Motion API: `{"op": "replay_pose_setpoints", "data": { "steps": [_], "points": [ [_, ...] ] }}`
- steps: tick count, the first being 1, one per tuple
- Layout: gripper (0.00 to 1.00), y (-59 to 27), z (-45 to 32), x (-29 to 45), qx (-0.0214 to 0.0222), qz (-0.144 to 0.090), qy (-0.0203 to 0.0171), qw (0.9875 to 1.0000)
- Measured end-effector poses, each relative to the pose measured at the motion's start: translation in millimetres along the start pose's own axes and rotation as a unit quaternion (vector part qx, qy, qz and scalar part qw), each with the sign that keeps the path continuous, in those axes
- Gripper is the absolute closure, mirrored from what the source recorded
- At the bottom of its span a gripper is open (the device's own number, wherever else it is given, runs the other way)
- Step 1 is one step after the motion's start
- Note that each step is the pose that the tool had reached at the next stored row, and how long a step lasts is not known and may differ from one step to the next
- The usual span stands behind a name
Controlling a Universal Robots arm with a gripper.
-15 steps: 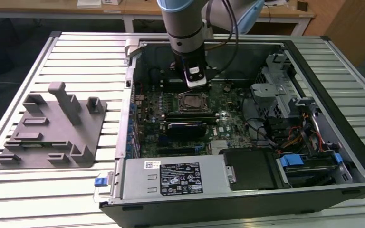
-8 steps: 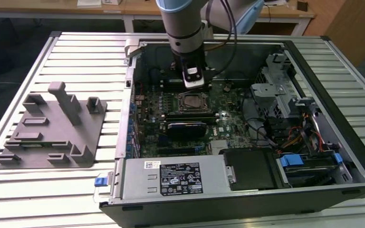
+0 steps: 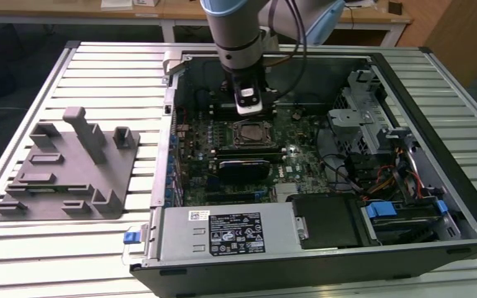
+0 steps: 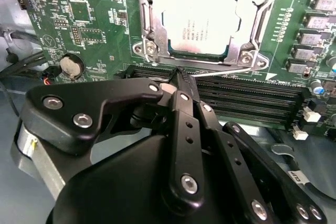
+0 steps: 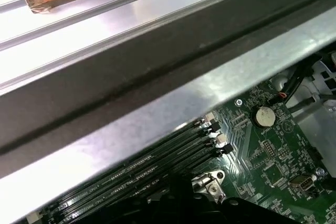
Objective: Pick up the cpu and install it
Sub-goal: 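Install the first cpu locking lever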
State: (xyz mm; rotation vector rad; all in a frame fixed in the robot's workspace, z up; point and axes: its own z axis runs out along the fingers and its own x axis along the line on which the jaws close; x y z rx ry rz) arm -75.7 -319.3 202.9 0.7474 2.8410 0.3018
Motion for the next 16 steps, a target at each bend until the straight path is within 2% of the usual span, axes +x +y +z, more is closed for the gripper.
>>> {"op": "replay_pose_setpoints", "data": {
  "steps": [6, 16],
  "points": [
    [0.89, 0.4, 1.4, 2.8, 0.0002, 0.009, -0.0021, 1.0],
    [0.89, 0.4, 4.9, 1.9, 0.0012, 0.021, -0.0065, 0.9998]
  ]
}}
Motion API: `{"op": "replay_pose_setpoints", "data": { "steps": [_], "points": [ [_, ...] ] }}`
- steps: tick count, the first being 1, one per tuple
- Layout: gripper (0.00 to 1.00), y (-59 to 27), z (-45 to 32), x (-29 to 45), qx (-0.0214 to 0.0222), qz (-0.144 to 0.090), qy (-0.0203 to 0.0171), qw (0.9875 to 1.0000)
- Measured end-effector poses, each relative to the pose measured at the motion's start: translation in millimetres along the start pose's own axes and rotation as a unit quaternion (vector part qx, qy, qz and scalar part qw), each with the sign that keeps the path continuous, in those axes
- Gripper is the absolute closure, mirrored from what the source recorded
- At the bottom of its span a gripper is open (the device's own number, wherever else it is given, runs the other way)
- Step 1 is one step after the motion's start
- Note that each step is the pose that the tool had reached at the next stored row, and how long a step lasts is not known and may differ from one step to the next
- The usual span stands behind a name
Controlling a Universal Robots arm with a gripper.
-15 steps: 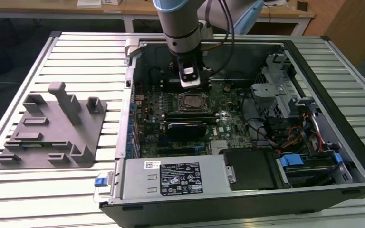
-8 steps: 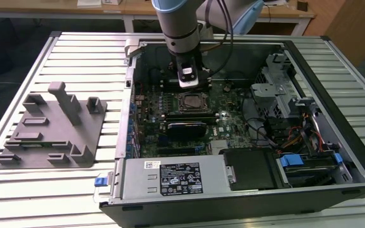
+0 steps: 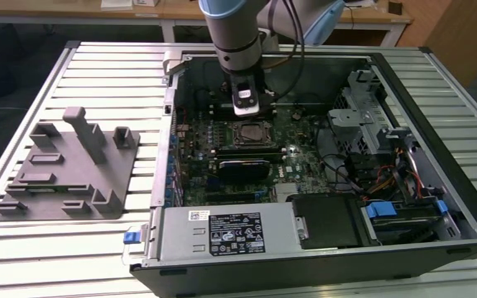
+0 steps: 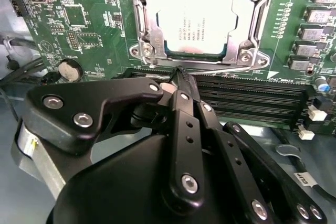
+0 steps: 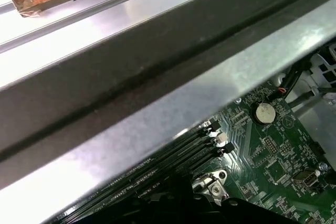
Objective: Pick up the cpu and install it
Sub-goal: 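Install the first cpu locking lever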
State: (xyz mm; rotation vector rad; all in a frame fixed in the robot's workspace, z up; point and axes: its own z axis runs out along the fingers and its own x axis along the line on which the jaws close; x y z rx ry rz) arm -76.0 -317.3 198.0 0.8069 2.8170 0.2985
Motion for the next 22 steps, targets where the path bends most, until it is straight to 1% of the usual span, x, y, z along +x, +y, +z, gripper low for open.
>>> {"op": "replay_pose_setpoints", "data": {
  "steps": [2, 6, 7, 13, 18, 22],
  "points": [
    [0.89, 0.1, 1.4, -0.5, 0.0011, 0.008, -0.0021, 1.0],
    [0.89, -0.4, 3.8, -0.5, 0.0027, 0.019, -0.005, 0.9998],
    [0.89, -0.6, 4.6, -0.5, 0.0035, 0.025, -0.0064, 0.9997],
    [0.89, -1.0, 5.7, -0.5, 0.0054, 0.037, -0.0096, 0.9992],
    [0.89, -1.3, 6.2, -0.6, 0.0052, 0.044, -0.0107, 0.999],
    [0.89, -1.8, 6.5, -1.1, 0.0017, 0.047, -0.0087, 0.9989]
  ]
}}
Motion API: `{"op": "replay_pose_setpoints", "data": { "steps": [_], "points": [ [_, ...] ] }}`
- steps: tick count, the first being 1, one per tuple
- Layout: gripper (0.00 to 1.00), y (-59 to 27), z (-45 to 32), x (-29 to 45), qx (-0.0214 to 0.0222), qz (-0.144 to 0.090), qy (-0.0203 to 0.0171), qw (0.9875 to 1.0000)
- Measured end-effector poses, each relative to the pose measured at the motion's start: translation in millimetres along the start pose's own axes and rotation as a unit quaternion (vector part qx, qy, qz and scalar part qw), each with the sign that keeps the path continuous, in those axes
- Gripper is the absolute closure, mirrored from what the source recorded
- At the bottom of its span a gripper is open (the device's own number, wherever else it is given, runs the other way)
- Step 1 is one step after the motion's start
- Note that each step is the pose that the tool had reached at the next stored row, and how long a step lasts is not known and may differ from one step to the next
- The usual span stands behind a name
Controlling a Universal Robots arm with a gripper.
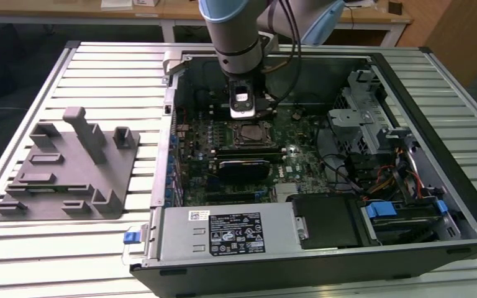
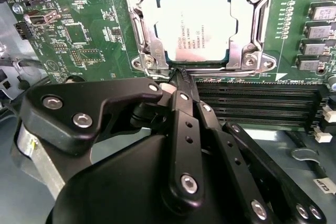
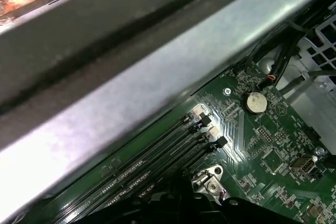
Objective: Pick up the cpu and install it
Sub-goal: 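Install the first cpu locking lever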
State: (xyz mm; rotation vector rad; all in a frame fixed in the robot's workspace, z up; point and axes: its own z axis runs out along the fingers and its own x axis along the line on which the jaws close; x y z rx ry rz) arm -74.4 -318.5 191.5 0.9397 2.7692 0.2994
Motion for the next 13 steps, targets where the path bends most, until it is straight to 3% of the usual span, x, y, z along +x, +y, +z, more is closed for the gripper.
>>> {"op": "replay_pose_setpoints", "data": {
  "steps": [6, 13],
  "points": [
    [0.89, 2.0, 1.5, -3.1, -0.0044, 0.003, 0.0029, 1.0],
    [0.89, 2.0, 1.8, -5.2, -0.0142, 0.006, 0.0104, 0.9998]
  ]
}}
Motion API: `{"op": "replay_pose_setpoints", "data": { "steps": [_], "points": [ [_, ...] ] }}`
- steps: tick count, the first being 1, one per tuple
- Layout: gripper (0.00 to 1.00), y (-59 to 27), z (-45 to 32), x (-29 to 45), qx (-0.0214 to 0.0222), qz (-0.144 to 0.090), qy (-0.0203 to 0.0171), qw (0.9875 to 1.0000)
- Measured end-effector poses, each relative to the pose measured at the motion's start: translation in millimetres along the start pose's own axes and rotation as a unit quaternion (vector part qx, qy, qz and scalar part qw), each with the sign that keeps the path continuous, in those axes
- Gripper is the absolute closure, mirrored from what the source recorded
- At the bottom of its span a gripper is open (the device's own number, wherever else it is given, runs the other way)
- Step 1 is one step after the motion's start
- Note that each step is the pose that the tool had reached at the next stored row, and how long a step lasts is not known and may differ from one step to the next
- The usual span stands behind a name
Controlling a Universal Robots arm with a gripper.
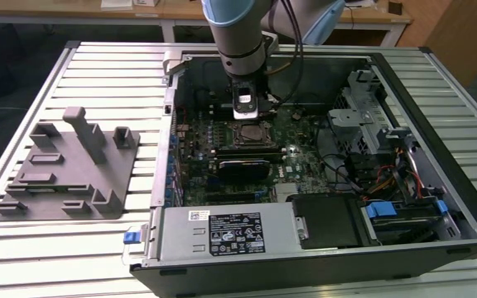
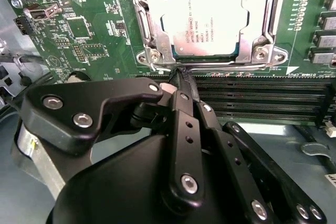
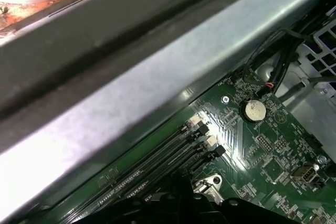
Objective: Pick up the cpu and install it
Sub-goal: 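Install the first cpu locking lever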
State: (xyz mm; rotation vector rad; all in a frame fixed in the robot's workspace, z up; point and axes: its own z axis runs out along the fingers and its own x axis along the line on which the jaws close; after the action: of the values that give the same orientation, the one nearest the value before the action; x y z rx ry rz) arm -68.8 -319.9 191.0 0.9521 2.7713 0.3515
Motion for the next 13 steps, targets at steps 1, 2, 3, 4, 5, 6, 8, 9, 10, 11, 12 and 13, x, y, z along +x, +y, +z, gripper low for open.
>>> {"op": "replay_pose_setpoints", "data": {
  "steps": [1, 2, 3, 4, 5, 6, 8, 9, 10, 11, 12, 13],
  "points": [
    [0.89, -0.1, 0.0, -0.3, -0.001, 0.0, 0.0008, 1.0],
    [0.89, -0.3, -0.1, -0.5, -0.0018, 0.001, 0.0014, 1.0],
    [0.89, -0.5, 0.0, -1.5, -0.0023, 0.001, 0.0018, 1.0],
    [0.89, -0.5, 0.0, -1.7, -0.0023, 0.001, 0.0018, 1.0],
    [0.89, -0.6, 0.0, -2.0, -0.0024, 0.001, 0.0018, 1.0],
    [0.89, -0.8, 0.0, -2.4, -0.0024, 0.001, 0.0018, 1.0],
    [0.89, -1.3, 0.0, -3.7, -0.0024, 0.001, 0.0018, 1.0],
    [0.89, -1.7, 0.0, -4.6, -0.0027, 0.002, 0.002, 1.0],
    [0.89, -2.1, -0.1, -5.4, -0.003, 0.002, 0.0021, 1.0],
    [0.89, -2.6, -0.1, -6.2, -0.0036, 0.002, 0.0025, 1.0],
    [0.89, -3.0, -0.2, -6.9, -0.0047, 0.003, 0.0033, 1.0],
    [0.89, -3.5, -0.2, -7.4, -0.0068, 0.004, 0.0048, 1.0]
  ]
}}
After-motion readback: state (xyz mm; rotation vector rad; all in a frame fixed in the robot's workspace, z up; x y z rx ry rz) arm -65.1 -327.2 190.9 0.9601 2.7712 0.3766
